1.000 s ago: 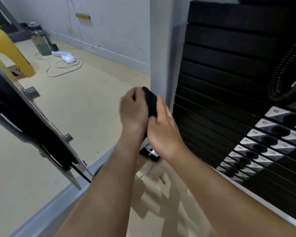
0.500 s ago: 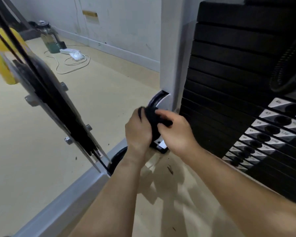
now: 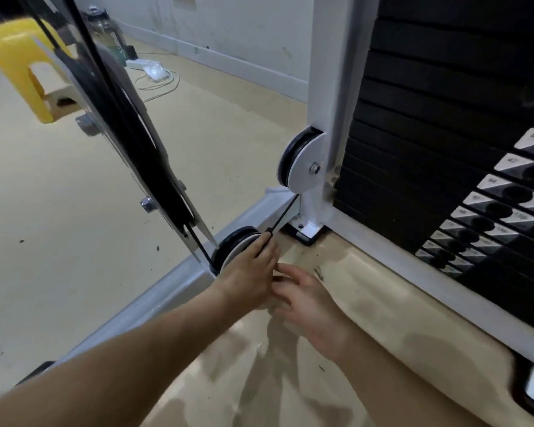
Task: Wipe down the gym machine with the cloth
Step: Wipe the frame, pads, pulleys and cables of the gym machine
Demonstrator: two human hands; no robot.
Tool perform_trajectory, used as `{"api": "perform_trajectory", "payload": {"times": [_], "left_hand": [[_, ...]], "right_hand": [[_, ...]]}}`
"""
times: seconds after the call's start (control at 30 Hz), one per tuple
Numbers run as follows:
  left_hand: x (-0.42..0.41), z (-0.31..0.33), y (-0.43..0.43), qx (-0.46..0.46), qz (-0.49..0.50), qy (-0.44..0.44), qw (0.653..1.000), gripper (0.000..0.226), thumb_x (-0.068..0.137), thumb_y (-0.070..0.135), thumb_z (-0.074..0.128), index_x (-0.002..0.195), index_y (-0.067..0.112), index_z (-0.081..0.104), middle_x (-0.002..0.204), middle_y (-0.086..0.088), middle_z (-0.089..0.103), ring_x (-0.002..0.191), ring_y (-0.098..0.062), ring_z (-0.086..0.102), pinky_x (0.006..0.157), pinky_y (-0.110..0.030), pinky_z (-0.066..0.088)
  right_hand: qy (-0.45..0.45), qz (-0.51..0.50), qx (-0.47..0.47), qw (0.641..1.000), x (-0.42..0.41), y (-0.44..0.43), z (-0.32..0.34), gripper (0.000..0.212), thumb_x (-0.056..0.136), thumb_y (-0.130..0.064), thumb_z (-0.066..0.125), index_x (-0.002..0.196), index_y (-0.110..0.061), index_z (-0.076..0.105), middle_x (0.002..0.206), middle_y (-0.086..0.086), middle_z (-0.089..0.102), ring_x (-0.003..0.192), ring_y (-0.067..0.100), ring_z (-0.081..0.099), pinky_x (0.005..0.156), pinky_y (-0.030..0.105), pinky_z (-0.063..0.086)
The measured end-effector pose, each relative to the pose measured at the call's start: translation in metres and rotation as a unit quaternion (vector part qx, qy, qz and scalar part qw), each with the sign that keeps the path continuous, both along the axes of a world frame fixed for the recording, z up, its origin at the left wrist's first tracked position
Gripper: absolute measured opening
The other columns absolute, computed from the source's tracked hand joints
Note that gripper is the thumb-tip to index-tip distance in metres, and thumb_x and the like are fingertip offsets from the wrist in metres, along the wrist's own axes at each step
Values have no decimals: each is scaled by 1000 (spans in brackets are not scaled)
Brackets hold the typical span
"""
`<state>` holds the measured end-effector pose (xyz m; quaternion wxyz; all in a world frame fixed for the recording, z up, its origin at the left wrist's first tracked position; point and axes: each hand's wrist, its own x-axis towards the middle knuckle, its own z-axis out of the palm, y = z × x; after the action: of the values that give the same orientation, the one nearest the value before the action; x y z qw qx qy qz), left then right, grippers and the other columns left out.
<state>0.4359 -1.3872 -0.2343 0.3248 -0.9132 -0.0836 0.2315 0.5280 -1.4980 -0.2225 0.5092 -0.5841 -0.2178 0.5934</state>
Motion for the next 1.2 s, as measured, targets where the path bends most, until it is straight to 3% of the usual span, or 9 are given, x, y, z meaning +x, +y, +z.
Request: {"api": "perform_trajectory", "payload": {"times": [0.2, 0.33, 0.53, 0.63, 0.8, 0.9, 0.97, 1.13, 1.2], "left_hand": [[-29, 12, -13, 19, -9, 57, 998, 49, 103, 22, 35, 146, 0, 32, 154, -29, 22, 142, -45, 18, 116, -56, 2], [-2, 38, -9, 43, -31, -120, 991, 33, 96, 9, 41, 120, 3, 62, 124, -20, 58, 116, -34, 54, 114, -47, 30], [-13, 21, 1, 79, -69, -33, 994, 46, 102, 13, 24, 141, -8, 35, 147, -27, 34, 138, -44, 27, 113, -54, -7], [-43, 23, -6, 44, -60, -27, 997, 44, 96, 22, 40, 134, 7, 56, 144, -14, 48, 137, -30, 39, 116, -46, 12], [-74, 23, -12, -85, -99, -191, 973, 10, 74, 13, 68, 80, 15, 76, 102, -9, 70, 94, -24, 66, 84, -37, 55], [-98, 15, -16, -160, -4, -308, 938, 31, 69, 6, 79, 99, 8, 74, 105, -9, 68, 91, -26, 67, 64, -34, 57], [-104, 8, -25, -239, 141, -452, 848, 44, 67, 0, 80, 109, 10, 72, 108, -3, 68, 94, -20, 66, 67, -26, 54], [-76, 7, -54, -448, 444, -691, 353, 45, 66, 13, 59, 100, 41, 67, 94, 14, 71, 84, -10, 68, 63, -23, 53], [-71, 6, -56, -477, 469, -693, 269, 45, 65, 17, 61, 105, 37, 63, 96, 11, 71, 83, -14, 69, 58, -25, 53]], "right_hand": [[2, 32, -74, 997, -18, -29, -20, 31, 92, -3, 52, 99, -27, 69, 84, -9, 70, 87, 14, 60, 73, 26, 51], [32, -8, -79, 996, -25, -30, -22, 21, 94, -5, 55, 105, -18, 67, 88, -4, 72, 86, 15, 62, 72, 26, 50], [45, -49, -61, 996, -20, -16, -11, 37, 96, -5, 49, 130, -19, 56, 114, 0, 65, 101, 18, 65, 78, 29, 55], [95, -25, -34, 995, -17, 3, -2, 42, 96, -2, 49, 128, -29, 54, 117, 1, 66, 105, 16, 65, 84, 36, 58], [162, -29, -63, 984, -46, 19, -3, 31, 93, 1, 42, 116, -15, 54, 93, 8, 62, 80, 20, 60, 68, 39, 51], [194, -23, -57, 979, -59, 20, -5, 34, 93, 1, 43, 117, -21, 55, 95, 8, 62, 84, 24, 61, 68, 40, 52], [207, -43, -27, 977, -60, 23, -4, 38, 93, 1, 46, 117, -26, 57, 100, 7, 65, 89, 24, 64, 69, 40, 55], [139, -60, -2, 989, -64, 28, -5, 30, 92, -10, 61, 119, -24, 58, 115, 6, 65, 98, 21, 68, 73, 37, 60], [70, -57, -13, 996, -57, 31, 0, 20, 88, -8, 61, 104, -19, 65, 107, 9, 66, 80, 17, 68, 58, 27, 56]]}}
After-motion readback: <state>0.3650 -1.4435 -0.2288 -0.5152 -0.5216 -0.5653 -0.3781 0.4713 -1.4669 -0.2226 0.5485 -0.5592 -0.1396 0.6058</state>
